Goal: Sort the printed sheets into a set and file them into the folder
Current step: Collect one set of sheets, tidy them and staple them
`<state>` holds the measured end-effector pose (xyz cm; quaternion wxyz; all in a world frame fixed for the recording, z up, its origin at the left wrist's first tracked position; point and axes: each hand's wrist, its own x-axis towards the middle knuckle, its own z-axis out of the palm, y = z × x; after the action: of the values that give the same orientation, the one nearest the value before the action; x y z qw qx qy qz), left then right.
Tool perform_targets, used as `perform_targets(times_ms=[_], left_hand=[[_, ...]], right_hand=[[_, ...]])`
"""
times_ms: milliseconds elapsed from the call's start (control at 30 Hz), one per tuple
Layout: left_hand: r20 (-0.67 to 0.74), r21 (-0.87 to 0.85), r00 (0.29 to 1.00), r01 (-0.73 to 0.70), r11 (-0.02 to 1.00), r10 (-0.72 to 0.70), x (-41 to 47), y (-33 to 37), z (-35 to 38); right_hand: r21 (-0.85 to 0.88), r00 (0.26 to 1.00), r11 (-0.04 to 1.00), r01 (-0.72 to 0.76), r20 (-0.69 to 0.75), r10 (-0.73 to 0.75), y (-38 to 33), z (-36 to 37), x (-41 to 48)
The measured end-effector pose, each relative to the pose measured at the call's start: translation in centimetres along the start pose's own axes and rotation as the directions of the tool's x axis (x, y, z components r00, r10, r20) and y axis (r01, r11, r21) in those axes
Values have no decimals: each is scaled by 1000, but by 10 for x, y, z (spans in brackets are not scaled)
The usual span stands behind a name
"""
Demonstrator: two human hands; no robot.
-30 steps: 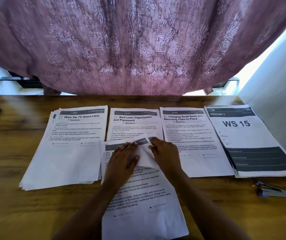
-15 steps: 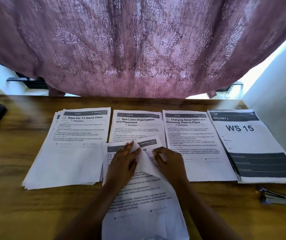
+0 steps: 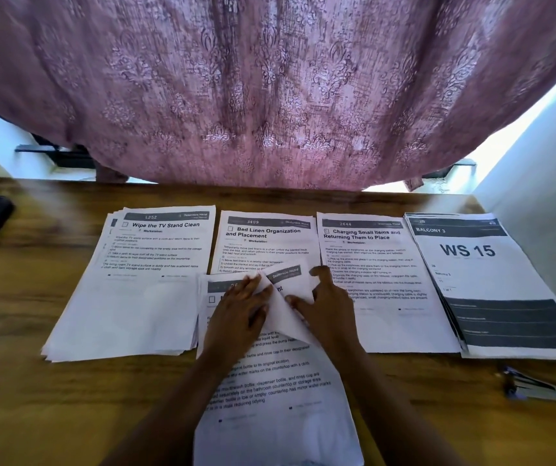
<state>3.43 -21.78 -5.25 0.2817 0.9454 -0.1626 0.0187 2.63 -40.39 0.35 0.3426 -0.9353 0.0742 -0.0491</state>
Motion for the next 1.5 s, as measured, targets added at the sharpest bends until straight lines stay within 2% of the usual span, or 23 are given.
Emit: perform_targets(times_ms=[67,100,133,200,267,333,400,467,500,567,633,733,800,900,1000,1100,1167,1233,1300,1367,1400,1433,1500], left_hand=[[1,4,1000,5,1000,-5,0,1,0],[3,7,1000,6,1000,-6,-1,2,0],[1,3,1000,7,1000,-7,-2,3,0],[-18,-103,999,39,994,-41,-3,7,-3],[-69,-357,991,86,930,-118,-4,11,-7],[-101,-513,985,69,856,-140,-6,14,-10],[-95,-466,990,50,883,-106,-4,16,-12],[-60,-263,996,46,964,-64,-1,11,-9],[-39,-167,998,48,985,-56,0,7,-7],[-20,-69,998,57,996,-58,1,3,-2],[-21,-33,998,55,998,-55,1,2,0],[-29,-7,999,45,999,-45,-1,5,-1],[-30,-11,999,37,999,-37,-1,7,-3],[-38,-33,999,32,999,-34,-1,9,-6],[-12,-40,999,42,998,-43,-2,10,-7],[-6,-41,999,53,998,-53,-2,9,-7],[-17,-46,999,45,998,-46,-3,9,-7],[-20,-45,999,32,998,-33,-3,9,-7],[-35,-87,999,34,996,-37,-3,10,-7],[-56,-234,995,67,970,-83,-3,13,-9],[-71,-322,992,78,944,-107,-3,14,-10],[-84,-389,988,86,917,-128,-4,14,-11],[-95,-443,985,86,892,-142,-6,17,-13]], right_hand=[[146,999,988,-44,1,45,-1,-1,0],[165,1000,986,-13,-18,16,-2,-1,0],[121,996,990,72,-57,-65,-3,0,0],[-91,953,956,280,-93,-289,-4,5,0],[-260,911,877,405,28,-412,-9,12,-8],[-371,848,766,524,146,-510,-7,18,-18],[-340,801,726,598,230,-552,-2,18,-24],[-180,780,771,611,307,-546,1,12,-24],[-107,776,793,600,322,-543,3,9,-23],[-34,836,856,516,236,-495,3,1,-15],[-86,892,892,445,132,-432,7,-4,0],[-291,910,885,363,314,-270,16,0,19],[-286,907,890,355,337,-254,18,4,20],[-194,935,927,322,216,-280,14,4,11],[-76,991,988,133,17,-132,4,-1,-1],[166,997,983,-72,29,68,2,-2,-2],[227,996,970,-92,21,90,6,-3,1],[164,1000,986,-14,-10,16,6,-4,1],[-44,983,984,173,-59,-175,7,-1,-2],[-339,913,867,366,-49,-405,6,5,-11],[-434,876,794,426,-24,-482,5,7,-16],[-465,844,744,479,11,-536,3,9,-22],[-462,812,710,532,42,-581,2,13,-30]])
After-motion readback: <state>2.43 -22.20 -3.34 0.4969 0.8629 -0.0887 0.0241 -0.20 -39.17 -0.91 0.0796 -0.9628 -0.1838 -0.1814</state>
